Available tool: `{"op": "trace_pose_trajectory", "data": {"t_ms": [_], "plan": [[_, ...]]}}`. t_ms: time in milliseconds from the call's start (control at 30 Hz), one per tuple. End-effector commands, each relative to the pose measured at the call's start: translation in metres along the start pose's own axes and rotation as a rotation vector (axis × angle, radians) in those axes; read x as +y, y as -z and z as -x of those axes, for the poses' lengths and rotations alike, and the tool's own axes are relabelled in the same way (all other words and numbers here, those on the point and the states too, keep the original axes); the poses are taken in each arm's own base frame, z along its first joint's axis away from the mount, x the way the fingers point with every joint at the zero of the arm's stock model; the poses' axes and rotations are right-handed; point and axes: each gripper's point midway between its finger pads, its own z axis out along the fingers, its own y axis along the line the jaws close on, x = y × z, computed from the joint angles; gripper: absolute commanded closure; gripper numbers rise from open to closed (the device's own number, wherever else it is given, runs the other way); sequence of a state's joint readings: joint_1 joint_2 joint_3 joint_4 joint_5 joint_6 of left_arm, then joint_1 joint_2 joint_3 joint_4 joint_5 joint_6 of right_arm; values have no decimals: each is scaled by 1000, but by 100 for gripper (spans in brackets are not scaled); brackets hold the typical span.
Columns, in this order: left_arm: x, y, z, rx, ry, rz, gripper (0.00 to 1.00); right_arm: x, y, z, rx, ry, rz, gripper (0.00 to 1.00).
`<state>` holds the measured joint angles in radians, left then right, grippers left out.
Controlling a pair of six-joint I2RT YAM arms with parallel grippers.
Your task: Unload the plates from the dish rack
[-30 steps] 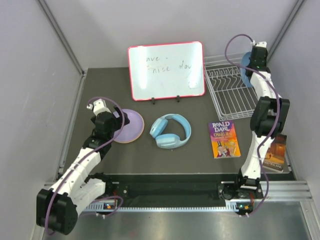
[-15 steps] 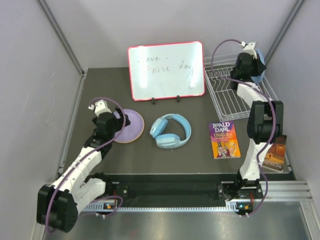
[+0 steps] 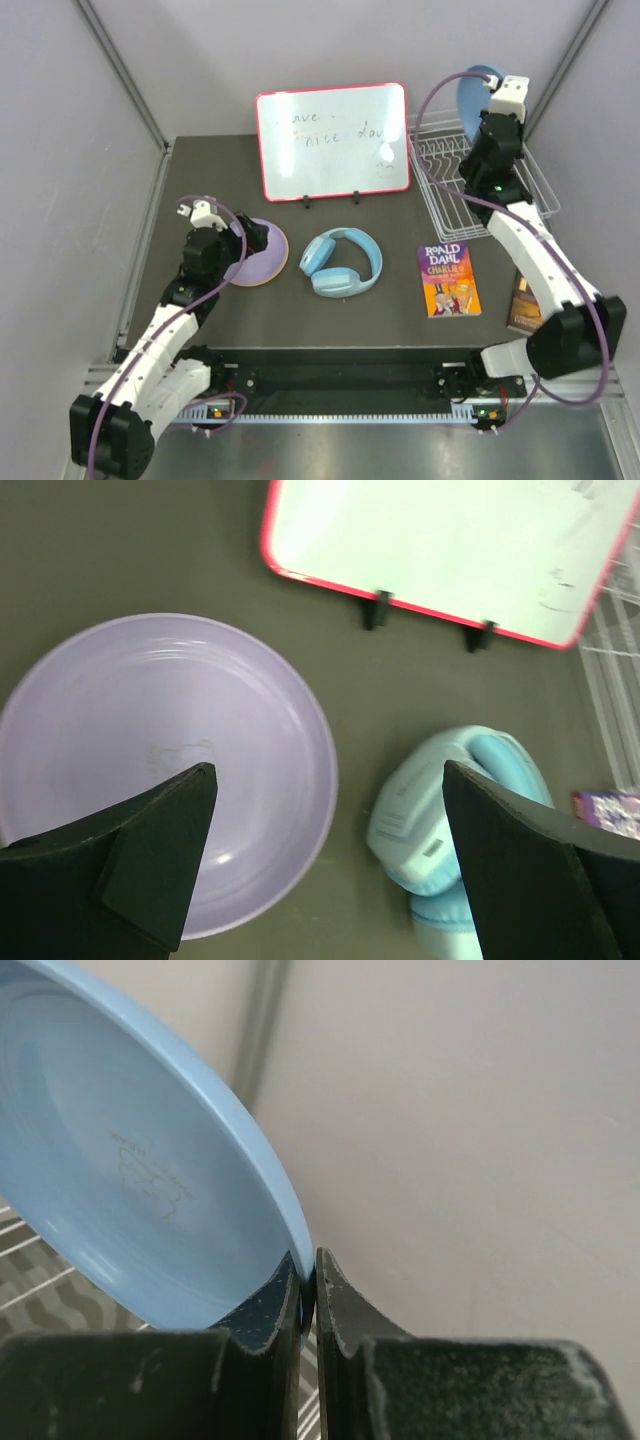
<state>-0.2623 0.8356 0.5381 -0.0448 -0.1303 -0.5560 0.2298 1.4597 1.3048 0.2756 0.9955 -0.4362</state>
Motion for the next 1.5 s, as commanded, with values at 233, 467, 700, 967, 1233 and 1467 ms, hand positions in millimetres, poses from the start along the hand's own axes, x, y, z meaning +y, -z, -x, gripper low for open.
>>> {"op": "trace_pose_trajectory", "data": {"t_ms": [233,467,700,967,1233,1467], "plan": [[-99,27,31,-72,149,-495,1,65,180,-22,288,-408,994,100],[-127,38,27,-110,148,-608,1,79,236,-53,396,-501,1217,100],[-162,39,2,-75,101,-672,2,86,263,-59,428,-530,1319,100],[-177,32,-7,-72,83,-669,3,98,287,-64,461,-530,1398,100],[-184,36,-3,-100,80,-665,3,108,291,-72,472,-512,1392,100],[-186,30,-12,-81,71,-671,55,116,307,-71,491,-519,1466,100]]}}
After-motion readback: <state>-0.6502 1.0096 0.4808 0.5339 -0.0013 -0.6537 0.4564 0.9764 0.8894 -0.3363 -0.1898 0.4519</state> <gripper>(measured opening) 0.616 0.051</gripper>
